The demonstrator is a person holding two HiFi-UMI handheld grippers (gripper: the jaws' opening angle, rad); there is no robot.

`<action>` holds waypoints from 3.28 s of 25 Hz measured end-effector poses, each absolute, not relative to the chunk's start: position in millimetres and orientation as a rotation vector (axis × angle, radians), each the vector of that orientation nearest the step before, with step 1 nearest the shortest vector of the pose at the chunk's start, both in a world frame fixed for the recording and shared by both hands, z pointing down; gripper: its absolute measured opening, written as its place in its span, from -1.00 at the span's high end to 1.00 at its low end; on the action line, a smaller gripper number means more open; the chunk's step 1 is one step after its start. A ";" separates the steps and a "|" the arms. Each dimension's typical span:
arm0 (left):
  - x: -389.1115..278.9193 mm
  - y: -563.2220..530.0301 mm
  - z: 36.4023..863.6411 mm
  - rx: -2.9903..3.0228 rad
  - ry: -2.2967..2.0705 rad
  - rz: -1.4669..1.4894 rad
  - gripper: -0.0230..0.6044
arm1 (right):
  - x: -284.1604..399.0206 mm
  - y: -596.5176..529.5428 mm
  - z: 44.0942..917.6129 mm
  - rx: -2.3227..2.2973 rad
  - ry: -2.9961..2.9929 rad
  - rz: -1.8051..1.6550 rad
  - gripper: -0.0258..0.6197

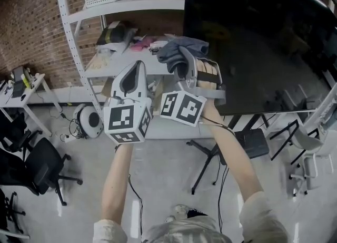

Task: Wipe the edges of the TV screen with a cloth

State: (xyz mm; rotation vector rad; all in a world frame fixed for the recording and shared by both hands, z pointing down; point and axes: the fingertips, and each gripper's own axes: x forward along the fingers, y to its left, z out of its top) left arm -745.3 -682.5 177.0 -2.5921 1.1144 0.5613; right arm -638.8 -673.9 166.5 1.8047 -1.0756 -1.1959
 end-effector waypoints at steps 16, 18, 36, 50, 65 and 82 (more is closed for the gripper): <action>-749.2 -699.9 327.1 -2.772 1.257 0.463 0.88 | -630.5 -684.6 369.4 1.743 -1.349 -0.889 0.73; -750.9 -700.2 344.6 -2.790 1.284 0.446 0.88 | -630.4 -685.9 390.9 1.731 -1.386 -0.840 0.73; -773.2 -691.4 430.3 -2.825 1.381 0.102 0.88 | -629.7 -697.5 523.7 1.871 -1.779 -0.232 0.73; -774.8 -681.5 463.1 -2.866 1.413 0.028 0.88 | -616.0 -688.1 535.6 2.143 -2.108 0.219 0.73; -730.3 -654.3 487.5 -2.974 1.374 0.065 0.88 | -534.7 -660.1 528.5 2.297 -2.010 0.255 0.73; -474.0 -553.8 494.4 -3.014 1.346 0.174 0.88 | -310.9 -567.3 536.2 2.248 -2.008 0.254 0.73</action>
